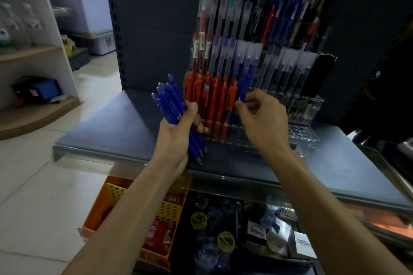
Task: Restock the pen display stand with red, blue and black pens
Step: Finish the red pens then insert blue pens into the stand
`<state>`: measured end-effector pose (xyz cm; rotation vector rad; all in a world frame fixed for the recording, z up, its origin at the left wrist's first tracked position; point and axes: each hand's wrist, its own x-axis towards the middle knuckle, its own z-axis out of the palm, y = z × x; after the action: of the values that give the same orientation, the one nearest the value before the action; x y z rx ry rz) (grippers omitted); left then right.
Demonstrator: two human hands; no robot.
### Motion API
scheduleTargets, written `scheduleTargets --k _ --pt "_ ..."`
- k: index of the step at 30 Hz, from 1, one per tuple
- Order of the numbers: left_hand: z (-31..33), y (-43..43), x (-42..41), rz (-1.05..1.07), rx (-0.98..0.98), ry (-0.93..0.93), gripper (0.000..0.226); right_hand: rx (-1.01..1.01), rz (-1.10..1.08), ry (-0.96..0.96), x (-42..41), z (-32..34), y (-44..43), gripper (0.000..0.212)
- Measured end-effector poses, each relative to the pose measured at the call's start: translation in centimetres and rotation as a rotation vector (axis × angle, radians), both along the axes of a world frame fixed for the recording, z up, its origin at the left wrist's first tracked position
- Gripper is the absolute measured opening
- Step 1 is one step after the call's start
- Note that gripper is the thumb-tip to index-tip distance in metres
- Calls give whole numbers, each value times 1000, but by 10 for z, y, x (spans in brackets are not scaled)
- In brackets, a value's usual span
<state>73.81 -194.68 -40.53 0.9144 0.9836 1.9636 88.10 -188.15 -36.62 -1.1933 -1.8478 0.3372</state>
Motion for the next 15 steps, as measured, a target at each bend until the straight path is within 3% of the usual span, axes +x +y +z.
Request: scheduleTargets --k 15 --pt "-5 -3 1 -18 -4 75 8 -33 9 -122 3 2 -7 13"
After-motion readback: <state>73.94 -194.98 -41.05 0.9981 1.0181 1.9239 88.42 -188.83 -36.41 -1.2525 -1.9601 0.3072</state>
